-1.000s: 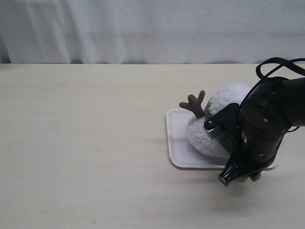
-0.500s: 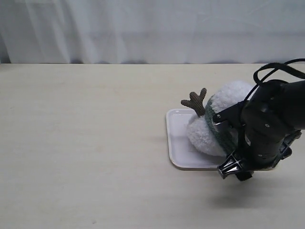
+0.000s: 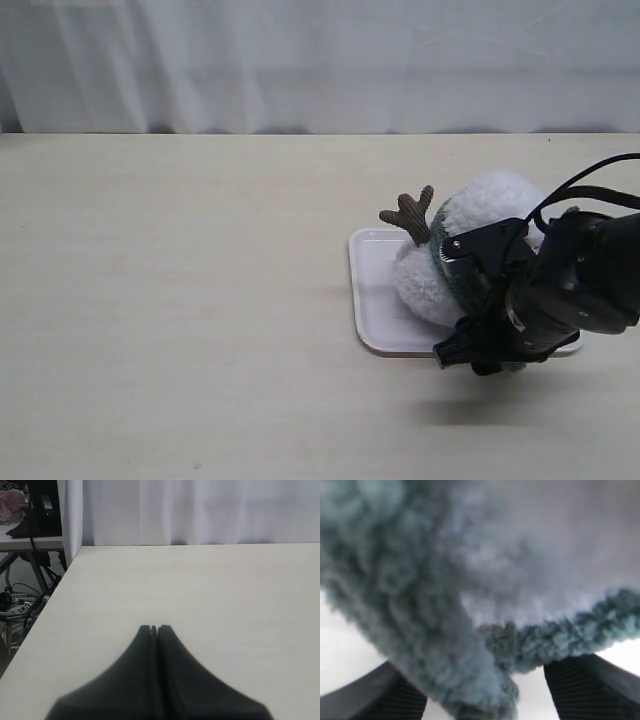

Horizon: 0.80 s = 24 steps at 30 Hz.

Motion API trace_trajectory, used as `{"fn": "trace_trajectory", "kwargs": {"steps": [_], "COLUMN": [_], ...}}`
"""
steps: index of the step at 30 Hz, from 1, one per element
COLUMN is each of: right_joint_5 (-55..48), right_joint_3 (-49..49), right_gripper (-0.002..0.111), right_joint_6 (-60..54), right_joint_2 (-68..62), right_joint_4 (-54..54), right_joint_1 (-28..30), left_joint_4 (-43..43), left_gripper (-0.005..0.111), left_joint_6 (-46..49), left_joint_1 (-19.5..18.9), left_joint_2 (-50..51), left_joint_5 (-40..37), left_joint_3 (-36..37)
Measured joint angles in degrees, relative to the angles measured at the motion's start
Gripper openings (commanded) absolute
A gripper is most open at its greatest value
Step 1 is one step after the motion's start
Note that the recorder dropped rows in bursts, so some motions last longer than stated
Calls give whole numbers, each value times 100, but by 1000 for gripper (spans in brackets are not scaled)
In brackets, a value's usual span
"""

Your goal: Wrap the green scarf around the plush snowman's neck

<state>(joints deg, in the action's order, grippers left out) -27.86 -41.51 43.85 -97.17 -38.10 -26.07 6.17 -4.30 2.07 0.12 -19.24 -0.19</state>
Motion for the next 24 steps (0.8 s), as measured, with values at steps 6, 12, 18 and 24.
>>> {"fn": "trace_trajectory", "kwargs": {"steps": [6, 12, 18, 24], "right_joint_5": [-237, -187, -96, -74], "right_joint_3": [22, 22, 12, 12], "right_gripper": [59, 59, 49, 13], "right_joint_6": [677, 876, 1031, 1102], "right_joint_2": [0, -91, -494, -574], "right_joint_4": [-638, -739, -972, -1230], "right_joint_1": [0, 0, 0, 0], "left_joint_4": [0, 0, 0, 0], "left_gripper": [0, 0, 0, 0], "left_joint_6": [0, 0, 0, 0], "left_joint_1": [0, 0, 0, 0], "left_joint_2": [0, 0, 0, 0], "left_joint_5": [0, 0, 0, 0], "left_joint_3": [0, 0, 0, 0]}}
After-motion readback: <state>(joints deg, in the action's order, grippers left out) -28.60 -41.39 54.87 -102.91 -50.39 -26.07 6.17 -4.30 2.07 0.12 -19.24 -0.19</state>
